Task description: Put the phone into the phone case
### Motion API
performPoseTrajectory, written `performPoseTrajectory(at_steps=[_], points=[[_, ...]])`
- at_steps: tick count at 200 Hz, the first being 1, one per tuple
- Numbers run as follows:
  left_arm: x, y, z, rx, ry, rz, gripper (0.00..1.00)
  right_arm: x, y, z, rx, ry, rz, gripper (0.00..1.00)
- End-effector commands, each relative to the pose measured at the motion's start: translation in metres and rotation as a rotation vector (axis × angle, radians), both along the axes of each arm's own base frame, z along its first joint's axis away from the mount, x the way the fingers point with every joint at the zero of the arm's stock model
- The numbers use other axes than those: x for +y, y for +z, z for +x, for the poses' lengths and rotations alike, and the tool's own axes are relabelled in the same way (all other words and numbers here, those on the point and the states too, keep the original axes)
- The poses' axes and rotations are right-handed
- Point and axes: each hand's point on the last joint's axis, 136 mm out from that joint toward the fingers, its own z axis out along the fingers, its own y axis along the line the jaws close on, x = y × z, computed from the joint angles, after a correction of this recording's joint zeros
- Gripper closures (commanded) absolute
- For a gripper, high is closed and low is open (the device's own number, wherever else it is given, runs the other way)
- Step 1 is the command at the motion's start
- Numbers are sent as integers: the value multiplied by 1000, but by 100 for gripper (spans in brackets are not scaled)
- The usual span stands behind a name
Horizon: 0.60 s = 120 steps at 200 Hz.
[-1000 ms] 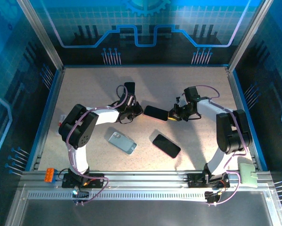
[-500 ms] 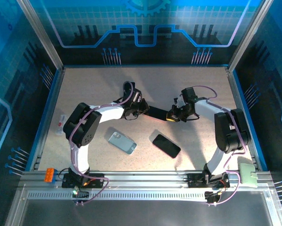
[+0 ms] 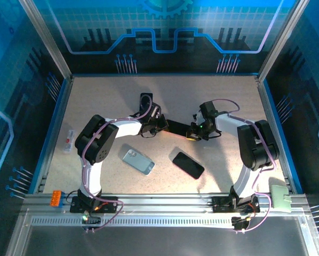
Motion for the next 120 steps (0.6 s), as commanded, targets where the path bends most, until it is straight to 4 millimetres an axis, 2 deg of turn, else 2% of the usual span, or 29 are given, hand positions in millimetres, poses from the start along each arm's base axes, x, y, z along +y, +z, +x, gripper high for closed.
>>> performPoseTrajectory(at_steps=[1,52,120], points=[[15,-30,-14,70,-6,56,94,-1,-15,-3,15,38,-85,100],[22,-34,-12,78,9,55,94,-3,-37,-14,60,112,-233,100],[27,-38,-13,95,9,70,94,-5,-80,-52,206,181,-334,100]])
